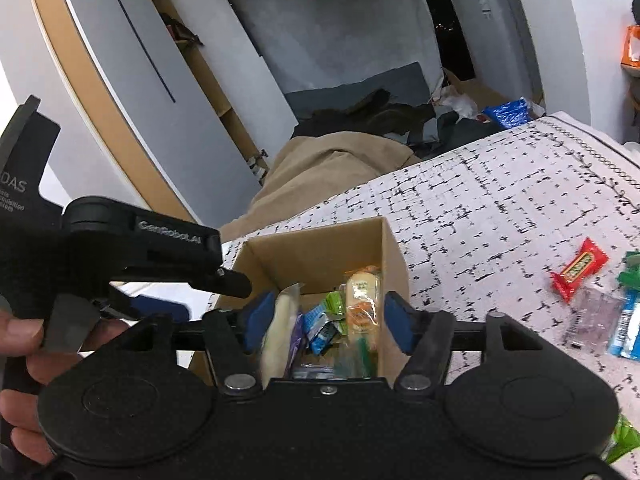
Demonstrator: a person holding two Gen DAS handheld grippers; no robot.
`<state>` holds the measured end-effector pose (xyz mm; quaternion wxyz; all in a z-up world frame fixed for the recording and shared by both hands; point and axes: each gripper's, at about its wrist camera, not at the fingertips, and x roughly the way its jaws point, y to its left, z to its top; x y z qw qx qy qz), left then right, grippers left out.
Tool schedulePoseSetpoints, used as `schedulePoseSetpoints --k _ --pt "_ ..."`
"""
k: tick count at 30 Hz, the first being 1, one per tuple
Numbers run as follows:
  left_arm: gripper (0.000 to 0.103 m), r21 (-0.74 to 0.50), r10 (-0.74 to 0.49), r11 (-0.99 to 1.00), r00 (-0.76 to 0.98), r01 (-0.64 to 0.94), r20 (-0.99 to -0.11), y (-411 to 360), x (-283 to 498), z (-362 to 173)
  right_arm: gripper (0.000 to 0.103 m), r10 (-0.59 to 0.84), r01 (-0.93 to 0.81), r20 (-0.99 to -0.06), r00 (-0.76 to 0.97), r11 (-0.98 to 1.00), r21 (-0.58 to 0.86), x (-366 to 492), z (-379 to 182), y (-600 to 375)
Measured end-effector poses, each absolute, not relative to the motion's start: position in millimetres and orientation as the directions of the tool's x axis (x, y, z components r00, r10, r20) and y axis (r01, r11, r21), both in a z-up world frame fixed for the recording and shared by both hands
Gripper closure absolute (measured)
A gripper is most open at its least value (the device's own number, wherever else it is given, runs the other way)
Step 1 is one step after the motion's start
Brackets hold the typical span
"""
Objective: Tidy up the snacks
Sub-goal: 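Carry the cake bar and blue-green packet into the box and open both tools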
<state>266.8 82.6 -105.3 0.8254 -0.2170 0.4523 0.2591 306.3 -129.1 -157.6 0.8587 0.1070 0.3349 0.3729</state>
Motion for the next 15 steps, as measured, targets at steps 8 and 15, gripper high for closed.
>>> schedulePoseSetpoints --k 8,15 --pt "0.029 -0.091 0.246 0.777 0.433 -0.623 -0.867 69 256 -95 0.039 0.676 -0.507 -0.513 0.529 0.737 0.447 316 -158 -168" --pt "0.017 -0.111 0.241 0.791 0.473 -0.602 -0.847 48 246 -86 0.038 0.656 -0.475 -0.524 0.543 0.754 0.453 323 -157 -196"
